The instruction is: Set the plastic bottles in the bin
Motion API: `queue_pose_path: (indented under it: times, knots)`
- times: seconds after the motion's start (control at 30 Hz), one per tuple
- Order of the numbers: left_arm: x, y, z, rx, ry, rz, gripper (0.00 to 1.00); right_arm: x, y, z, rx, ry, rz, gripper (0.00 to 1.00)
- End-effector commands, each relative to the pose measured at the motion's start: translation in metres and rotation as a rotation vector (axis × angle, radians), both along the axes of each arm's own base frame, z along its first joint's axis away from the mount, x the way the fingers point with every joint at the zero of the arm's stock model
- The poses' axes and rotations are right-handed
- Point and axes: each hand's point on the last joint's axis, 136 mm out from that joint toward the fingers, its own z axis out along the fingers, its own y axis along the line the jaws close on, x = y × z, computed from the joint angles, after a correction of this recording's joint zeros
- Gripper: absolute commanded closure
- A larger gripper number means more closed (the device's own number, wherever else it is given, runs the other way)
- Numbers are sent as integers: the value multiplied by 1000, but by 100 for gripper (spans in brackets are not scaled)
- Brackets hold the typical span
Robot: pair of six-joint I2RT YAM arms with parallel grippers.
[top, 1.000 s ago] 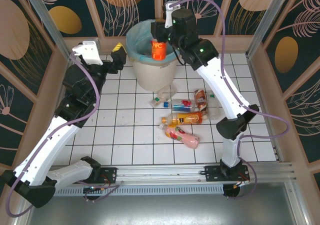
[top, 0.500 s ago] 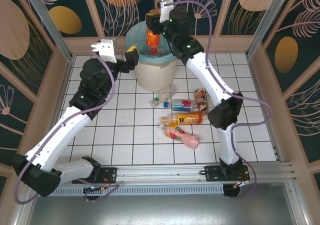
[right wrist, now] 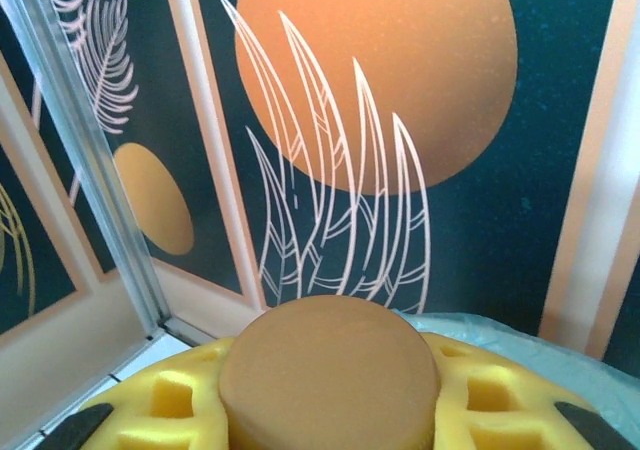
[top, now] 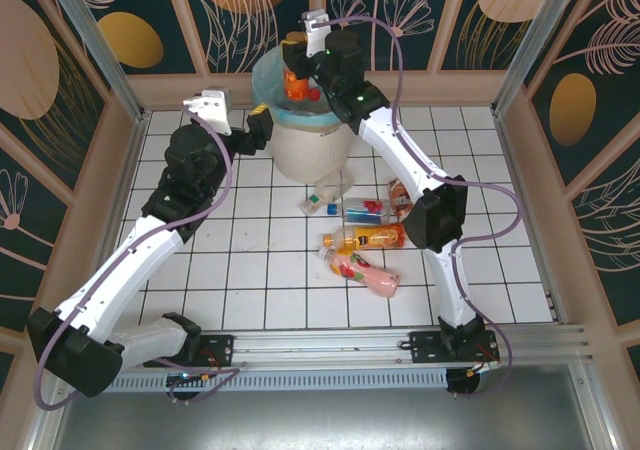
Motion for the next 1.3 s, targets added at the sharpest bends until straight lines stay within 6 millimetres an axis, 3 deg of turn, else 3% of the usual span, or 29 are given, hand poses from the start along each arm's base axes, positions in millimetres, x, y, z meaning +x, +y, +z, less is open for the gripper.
queue_pose_path:
  times: [0.0, 0.23, 0.3, 0.5, 0.57, 0.7, 0.9, 1.0, 1.27]
  knots:
    - [-8, 12, 25, -67, -78, 11, 12, 13, -10, -6, -23, -25, -97, 77]
    - [-8, 13, 23, -59, -78, 17, 11, 32, -28, 7, -16, -92, -170, 79]
    - [-7, 13, 22, -56, -77, 17, 11, 35, -24, -2, -33, -94, -152, 77]
    - [-4, 11, 18, -50, -66, 12, 11, 48, -13, -59, -118, -29, -124, 67]
    - [-4, 11, 17, -48, -66, 13, 11, 47, -9, -67, -122, -3, -105, 59]
    - [-3, 11, 16, -44, -64, 15, 11, 38, -4, -46, -89, -24, -90, 42]
    - [-5, 11, 18, -47, -66, 10, 11, 25, -4, -9, -35, -84, -79, 38]
    - [-6, 12, 19, -46, -70, 11, 11, 24, -5, -7, -31, -78, -80, 43]
    - [-4, 11, 15, -42, -65, 10, 11, 22, -9, -24, -62, 24, -92, 50]
